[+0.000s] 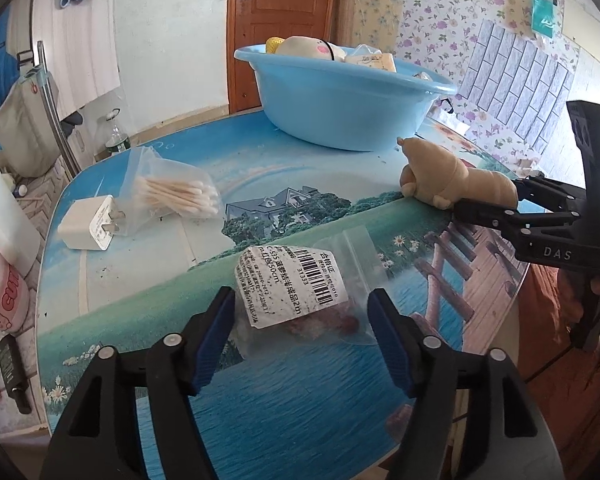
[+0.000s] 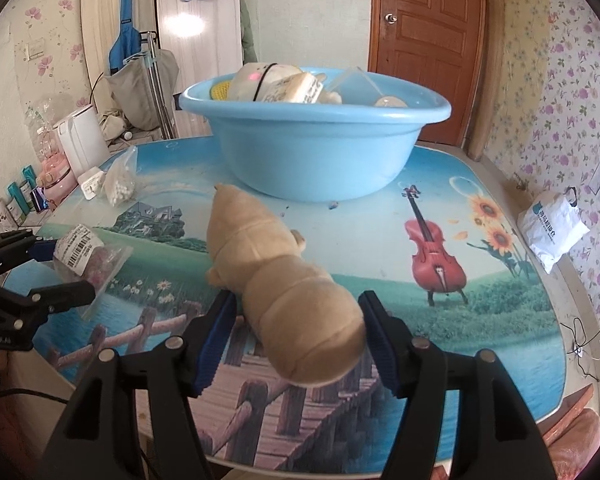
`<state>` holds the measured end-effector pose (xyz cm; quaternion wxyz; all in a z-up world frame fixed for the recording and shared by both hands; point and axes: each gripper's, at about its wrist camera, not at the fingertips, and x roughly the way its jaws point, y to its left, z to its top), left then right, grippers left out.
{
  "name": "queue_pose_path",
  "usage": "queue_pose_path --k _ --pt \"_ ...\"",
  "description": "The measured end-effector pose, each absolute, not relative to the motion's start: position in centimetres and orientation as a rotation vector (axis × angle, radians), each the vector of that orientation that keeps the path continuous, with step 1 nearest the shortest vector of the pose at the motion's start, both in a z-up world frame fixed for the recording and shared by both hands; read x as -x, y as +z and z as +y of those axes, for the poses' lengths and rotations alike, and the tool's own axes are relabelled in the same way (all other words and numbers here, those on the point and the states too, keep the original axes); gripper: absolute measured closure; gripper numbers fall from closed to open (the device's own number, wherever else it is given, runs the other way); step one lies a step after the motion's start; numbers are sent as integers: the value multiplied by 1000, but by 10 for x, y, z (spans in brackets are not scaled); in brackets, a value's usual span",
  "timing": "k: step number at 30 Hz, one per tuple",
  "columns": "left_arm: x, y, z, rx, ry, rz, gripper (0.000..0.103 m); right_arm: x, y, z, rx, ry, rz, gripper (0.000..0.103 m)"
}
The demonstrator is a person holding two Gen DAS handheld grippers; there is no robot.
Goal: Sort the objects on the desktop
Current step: 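Grasp the barcode-labelled plastic bag with left gripper while right grasps the tan plush toy, then lift and carry the bag and tan plush toy over the blue basin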
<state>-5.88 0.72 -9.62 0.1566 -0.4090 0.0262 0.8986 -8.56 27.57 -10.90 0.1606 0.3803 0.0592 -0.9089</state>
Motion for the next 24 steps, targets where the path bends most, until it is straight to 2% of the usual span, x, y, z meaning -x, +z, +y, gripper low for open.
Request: queue_pose_path --k 11,24 --pt "56 -102 20 1119 2586 120 13 87 -116 271 -1101 -2606 160 40" --pt "56 -104 20 1096 2604 127 11 82 -103 264 -1034 -2592 142 40"
